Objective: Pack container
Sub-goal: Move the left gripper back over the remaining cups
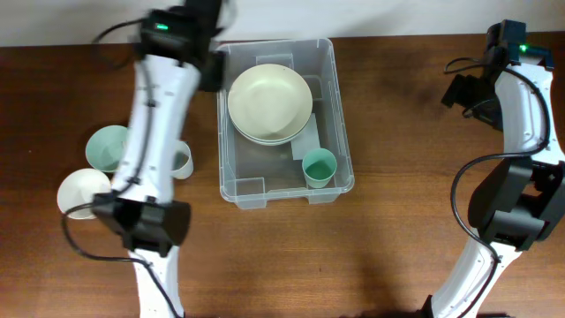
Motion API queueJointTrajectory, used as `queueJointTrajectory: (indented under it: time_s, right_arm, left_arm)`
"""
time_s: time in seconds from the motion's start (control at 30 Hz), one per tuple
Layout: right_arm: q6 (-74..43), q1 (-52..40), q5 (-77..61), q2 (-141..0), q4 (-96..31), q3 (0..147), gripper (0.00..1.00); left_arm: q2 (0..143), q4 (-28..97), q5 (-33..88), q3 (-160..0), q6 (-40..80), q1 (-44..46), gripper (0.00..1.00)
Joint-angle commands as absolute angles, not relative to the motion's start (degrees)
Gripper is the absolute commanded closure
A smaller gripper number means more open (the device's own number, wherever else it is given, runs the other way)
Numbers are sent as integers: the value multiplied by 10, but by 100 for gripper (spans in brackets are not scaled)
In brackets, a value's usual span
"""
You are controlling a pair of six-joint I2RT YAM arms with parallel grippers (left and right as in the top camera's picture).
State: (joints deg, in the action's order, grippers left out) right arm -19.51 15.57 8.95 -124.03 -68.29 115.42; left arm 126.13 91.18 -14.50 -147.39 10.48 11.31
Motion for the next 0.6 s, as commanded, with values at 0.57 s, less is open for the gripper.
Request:
queueJointTrajectory:
  time_s: [0.57]
  right_arm:
    - [-198,158,92,-1240,-682,1155,1]
  left_arm:
    - [1295,967,-111,-1478,170,-104,52]
